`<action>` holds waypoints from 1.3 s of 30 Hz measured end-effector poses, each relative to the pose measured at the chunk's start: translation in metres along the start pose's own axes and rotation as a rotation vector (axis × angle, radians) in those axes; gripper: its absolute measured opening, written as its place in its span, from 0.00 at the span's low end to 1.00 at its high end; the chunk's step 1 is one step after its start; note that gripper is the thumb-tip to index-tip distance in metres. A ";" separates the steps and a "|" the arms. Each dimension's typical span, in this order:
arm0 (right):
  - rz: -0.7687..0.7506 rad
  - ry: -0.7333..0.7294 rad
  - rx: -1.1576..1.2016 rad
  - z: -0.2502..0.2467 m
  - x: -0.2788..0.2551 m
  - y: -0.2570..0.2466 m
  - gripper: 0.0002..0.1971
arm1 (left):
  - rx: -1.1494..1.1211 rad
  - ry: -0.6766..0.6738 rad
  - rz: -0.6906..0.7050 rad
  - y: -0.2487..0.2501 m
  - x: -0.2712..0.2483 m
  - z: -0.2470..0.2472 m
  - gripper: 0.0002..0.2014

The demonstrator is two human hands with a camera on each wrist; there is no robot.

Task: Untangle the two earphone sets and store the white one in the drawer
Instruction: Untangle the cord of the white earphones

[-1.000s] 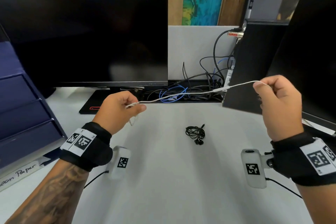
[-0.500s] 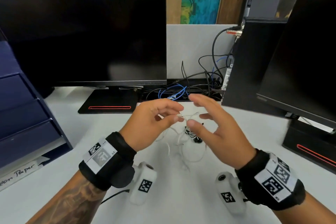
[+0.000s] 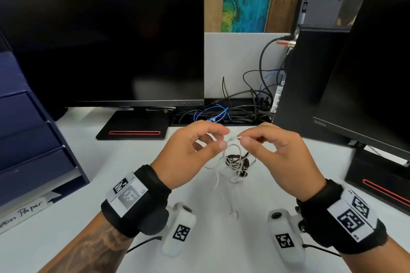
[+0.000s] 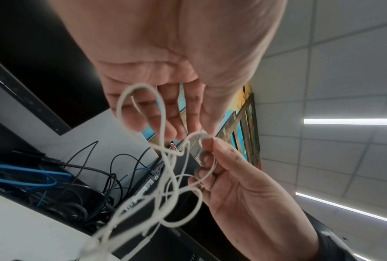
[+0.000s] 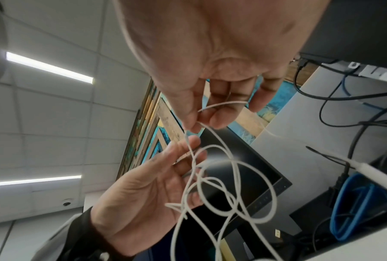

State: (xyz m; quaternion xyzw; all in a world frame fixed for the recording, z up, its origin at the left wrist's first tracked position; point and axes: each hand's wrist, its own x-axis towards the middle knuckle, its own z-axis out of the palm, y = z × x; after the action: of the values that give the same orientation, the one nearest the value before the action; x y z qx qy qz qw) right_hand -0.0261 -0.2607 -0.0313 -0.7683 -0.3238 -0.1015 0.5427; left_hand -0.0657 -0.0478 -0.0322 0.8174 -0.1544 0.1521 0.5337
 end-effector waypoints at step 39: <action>0.492 0.230 0.514 -0.037 0.021 -0.001 0.19 | 0.025 0.384 -0.234 -0.033 0.014 -0.053 0.13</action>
State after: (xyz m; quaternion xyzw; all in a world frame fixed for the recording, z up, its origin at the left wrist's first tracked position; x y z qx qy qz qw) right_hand -0.0035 -0.2853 -0.0054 -0.6452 -0.0814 0.0308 0.7590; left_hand -0.0437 0.0117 -0.0333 0.7923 0.0480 0.2438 0.5573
